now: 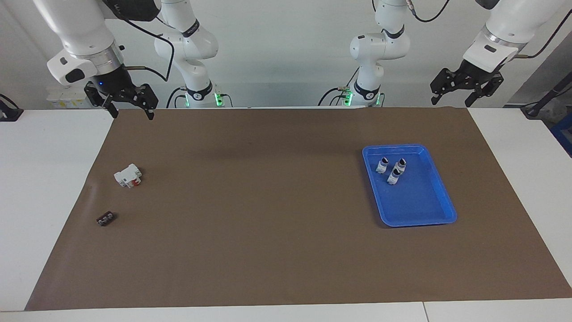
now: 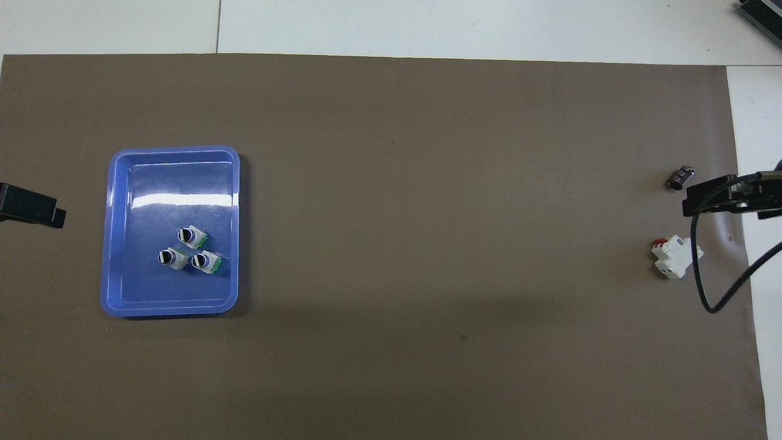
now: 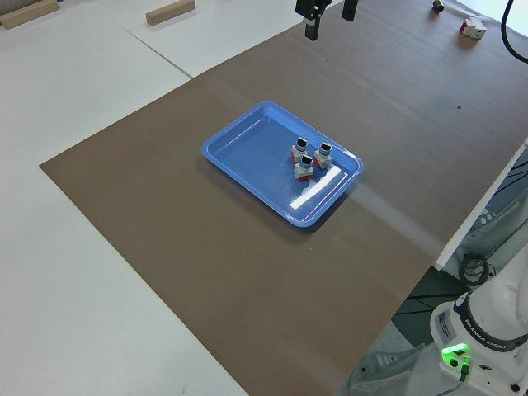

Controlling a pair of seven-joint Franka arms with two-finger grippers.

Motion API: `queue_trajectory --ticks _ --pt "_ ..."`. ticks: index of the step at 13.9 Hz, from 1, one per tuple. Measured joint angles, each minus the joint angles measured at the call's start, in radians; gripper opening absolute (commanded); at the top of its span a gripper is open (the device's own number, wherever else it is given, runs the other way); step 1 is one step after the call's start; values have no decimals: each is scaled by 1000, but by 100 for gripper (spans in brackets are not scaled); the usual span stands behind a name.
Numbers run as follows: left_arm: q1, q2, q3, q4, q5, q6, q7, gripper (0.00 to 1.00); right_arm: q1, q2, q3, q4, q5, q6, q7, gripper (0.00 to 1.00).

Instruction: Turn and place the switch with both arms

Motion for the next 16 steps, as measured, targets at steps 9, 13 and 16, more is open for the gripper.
queue_trajectory --ticks 9,13,16 --pt "-8 -1 3 5 35 -11 -2 100 0 0 0 0 0 0 0 100" --pt "-17 -1 8 6 35 -12 -2 100 0 0 0 0 0 0 0 100" --pt "-46 -1 37 6 35 -12 -2 100 0 0 0 0 0 0 0 100"
